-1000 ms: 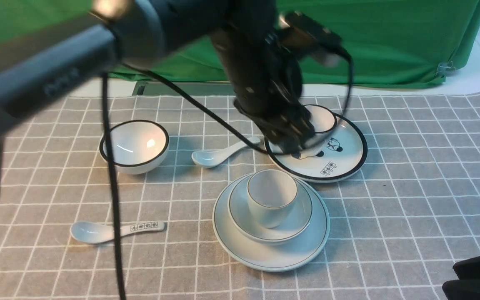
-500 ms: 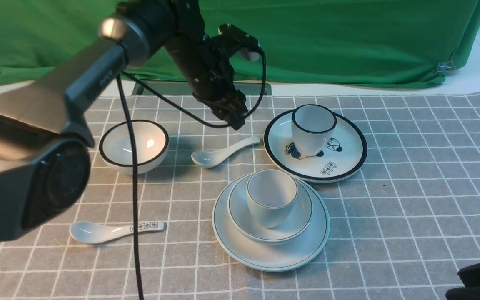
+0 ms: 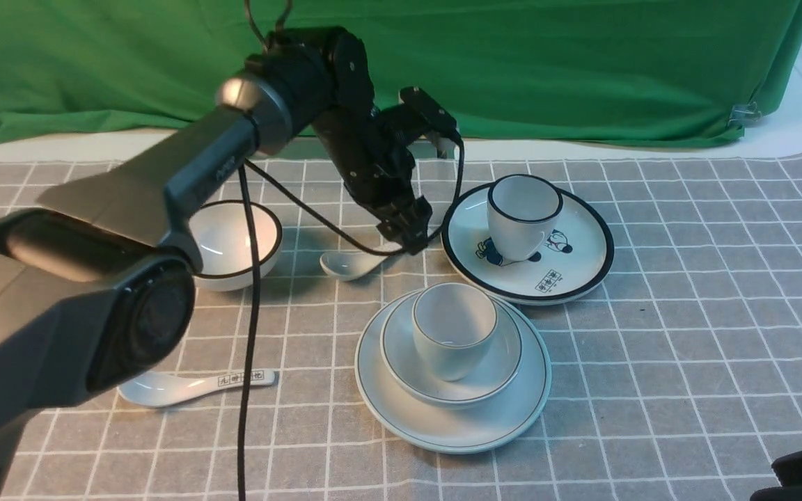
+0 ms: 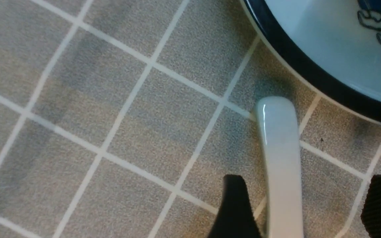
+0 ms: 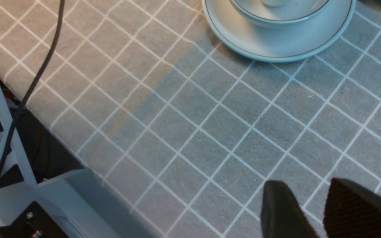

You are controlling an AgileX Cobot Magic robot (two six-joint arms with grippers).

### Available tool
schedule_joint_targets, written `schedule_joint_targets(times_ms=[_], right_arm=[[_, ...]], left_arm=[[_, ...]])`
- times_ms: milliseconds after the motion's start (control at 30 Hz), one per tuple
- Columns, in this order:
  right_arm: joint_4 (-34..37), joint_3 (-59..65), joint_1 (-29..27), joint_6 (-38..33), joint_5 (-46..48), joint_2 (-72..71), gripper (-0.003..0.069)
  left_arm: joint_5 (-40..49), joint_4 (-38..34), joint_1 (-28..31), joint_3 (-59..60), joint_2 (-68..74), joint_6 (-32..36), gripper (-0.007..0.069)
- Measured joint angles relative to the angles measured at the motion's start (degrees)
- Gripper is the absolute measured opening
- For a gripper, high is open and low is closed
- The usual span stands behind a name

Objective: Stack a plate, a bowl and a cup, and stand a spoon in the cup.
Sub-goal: Use the left arm to grab a blue soup spoon

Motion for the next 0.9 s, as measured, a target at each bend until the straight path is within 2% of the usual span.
schedule_joint_targets(times_ms=[367,467,500,533,667,800,900], right_arm=[[0.00,0.00,0.00,0.31,0.00,0.00,0.0241],[0.00,0.00,0.00,0.61,0.00,0.00,0.0241],[0.00,0.00,0.00,0.67,0.00,0.00,0.0241],[0.00,0.00,0.00,0.67,0.00,0.00,0.0241],[0.00,0.00,0.00,0.85,0.00,0.00,0.0241],[0.00,0.00,0.00,0.90,0.00,0.00,0.0241],[0.00,0.00,0.00,0.90,0.00,0.00,0.0241]], left_arm=[[-2.95,2.68,0.00,0.20,1.41,0.35,0.0459],[-2.73,2.45,0.00,0.20,1.59,0.35,0.0426],[-2.14,1.86,0.00,0.20,1.73,0.35,0.0365],[-2.14,1.75,0.00,0.20,1.73,0.35,0.0347],[-1.95,1.02,0.11,0.20,1.83,-0.54,0.0105],[0.68,0.01,0.11,0.20,1.10,-1.90,0.0108],[3.75,-0.87,0.05,1.42,-2.68,-5.40,0.0108]])
